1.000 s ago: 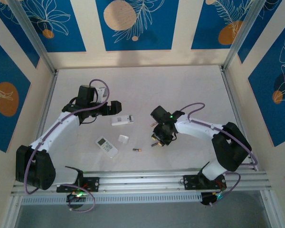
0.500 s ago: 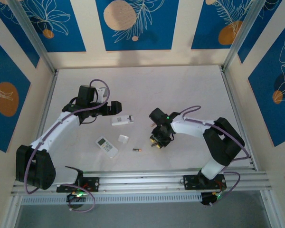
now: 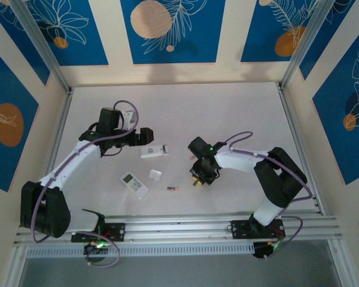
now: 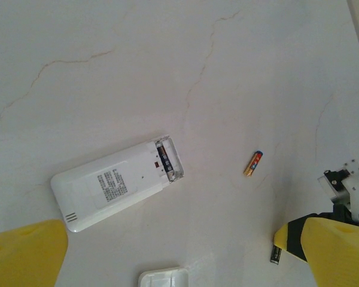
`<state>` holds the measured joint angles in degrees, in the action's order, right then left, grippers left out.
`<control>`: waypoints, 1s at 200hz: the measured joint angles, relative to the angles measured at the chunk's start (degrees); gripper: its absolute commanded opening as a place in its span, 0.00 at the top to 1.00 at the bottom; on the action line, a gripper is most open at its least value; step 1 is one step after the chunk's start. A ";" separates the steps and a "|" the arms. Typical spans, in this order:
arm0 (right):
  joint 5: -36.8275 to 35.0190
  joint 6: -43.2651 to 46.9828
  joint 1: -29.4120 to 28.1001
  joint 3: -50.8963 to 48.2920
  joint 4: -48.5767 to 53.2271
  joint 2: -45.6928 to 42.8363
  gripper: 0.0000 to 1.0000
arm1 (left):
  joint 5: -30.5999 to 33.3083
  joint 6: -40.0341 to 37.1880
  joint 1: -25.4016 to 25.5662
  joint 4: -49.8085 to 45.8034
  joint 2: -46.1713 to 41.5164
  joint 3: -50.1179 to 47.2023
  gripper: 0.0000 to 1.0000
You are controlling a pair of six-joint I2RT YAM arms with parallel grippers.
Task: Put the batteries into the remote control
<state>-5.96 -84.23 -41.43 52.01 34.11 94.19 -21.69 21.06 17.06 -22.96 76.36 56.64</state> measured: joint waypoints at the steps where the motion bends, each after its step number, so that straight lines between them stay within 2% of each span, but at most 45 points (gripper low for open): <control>1: -0.04 0.09 -0.02 0.02 0.02 0.00 0.89 | 0.00 0.02 0.00 0.00 0.00 -0.04 0.00; 40: -8.28 10.32 -2.47 5.62 0.81 0.00 0.90 | 0.26 2.56 0.00 -0.66 3.72 -0.35 0.00; 81: -13.44 26.95 -2.95 15.21 -8.17 1.14 0.90 | 0.87 6.27 0.00 -0.96 10.19 -0.37 0.12; 127: -12.24 38.27 -1.49 22.53 -15.45 10.23 0.90 | 1.38 9.49 0.00 0.87 16.72 -0.37 0.26; 165: -8.92 41.83 -0.72 27.50 -16.06 18.23 0.90 | 2.49 10.60 0.00 1.73 21.07 -0.33 0.32; 200: -6.73 42.93 -0.44 29.55 -16.11 21.18 0.90 | 3.58 10.36 0.00 2.27 23.15 -0.22 0.37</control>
<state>-12.69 -41.30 -41.87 81.56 18.00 115.37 -18.11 31.42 17.06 -20.69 99.50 56.42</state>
